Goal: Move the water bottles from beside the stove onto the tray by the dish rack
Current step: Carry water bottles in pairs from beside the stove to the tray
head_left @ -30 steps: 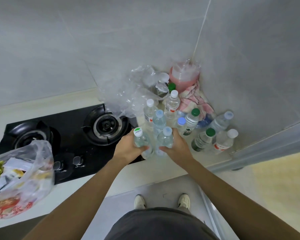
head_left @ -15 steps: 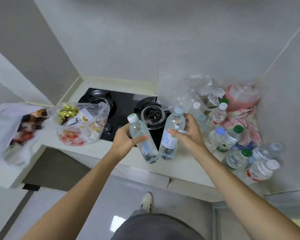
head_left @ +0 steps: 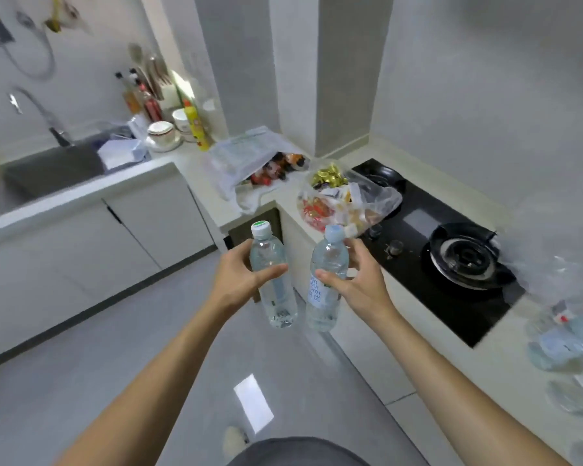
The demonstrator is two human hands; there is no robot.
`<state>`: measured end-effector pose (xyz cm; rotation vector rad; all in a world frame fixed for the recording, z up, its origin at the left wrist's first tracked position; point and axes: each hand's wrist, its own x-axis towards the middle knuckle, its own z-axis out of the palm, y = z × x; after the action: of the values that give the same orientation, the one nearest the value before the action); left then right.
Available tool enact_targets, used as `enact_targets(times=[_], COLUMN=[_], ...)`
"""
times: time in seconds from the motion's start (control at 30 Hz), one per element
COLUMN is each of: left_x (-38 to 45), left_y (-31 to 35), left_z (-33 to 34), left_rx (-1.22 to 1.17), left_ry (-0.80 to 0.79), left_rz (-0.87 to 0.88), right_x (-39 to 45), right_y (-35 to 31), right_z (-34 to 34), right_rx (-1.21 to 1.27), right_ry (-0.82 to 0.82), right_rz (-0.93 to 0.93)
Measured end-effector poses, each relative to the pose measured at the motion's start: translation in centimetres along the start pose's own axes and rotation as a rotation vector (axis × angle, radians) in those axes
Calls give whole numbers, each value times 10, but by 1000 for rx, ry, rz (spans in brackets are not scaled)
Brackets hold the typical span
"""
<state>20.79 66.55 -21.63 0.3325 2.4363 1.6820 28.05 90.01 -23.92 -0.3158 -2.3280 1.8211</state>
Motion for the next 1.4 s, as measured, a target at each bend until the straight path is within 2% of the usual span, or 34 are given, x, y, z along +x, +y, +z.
enact_targets(times=[0.37,0.53,0.77,1.23,1.4], left_x=[-56,-81,-92,-24,-20], left_y=[-116,-148,-189,-262,-285], left_z=[-292,-399,-502,-711,-772], left_rx=[21,51,54,20,-11], left_ry=[391,572,793,1041,1157], left_rz=[-152,-209,-252,-451,-504], right_x=[45,57,79,202,221], right_y=[-80,-121,-160,-226,-249], right_z=[313,435,577,852,943], right_rx=[-18,-12,-12,21,1], right_ry=[-346,-468,-661,-1022,-1129], right_rz=[-121,-160,-219,-293,-323])
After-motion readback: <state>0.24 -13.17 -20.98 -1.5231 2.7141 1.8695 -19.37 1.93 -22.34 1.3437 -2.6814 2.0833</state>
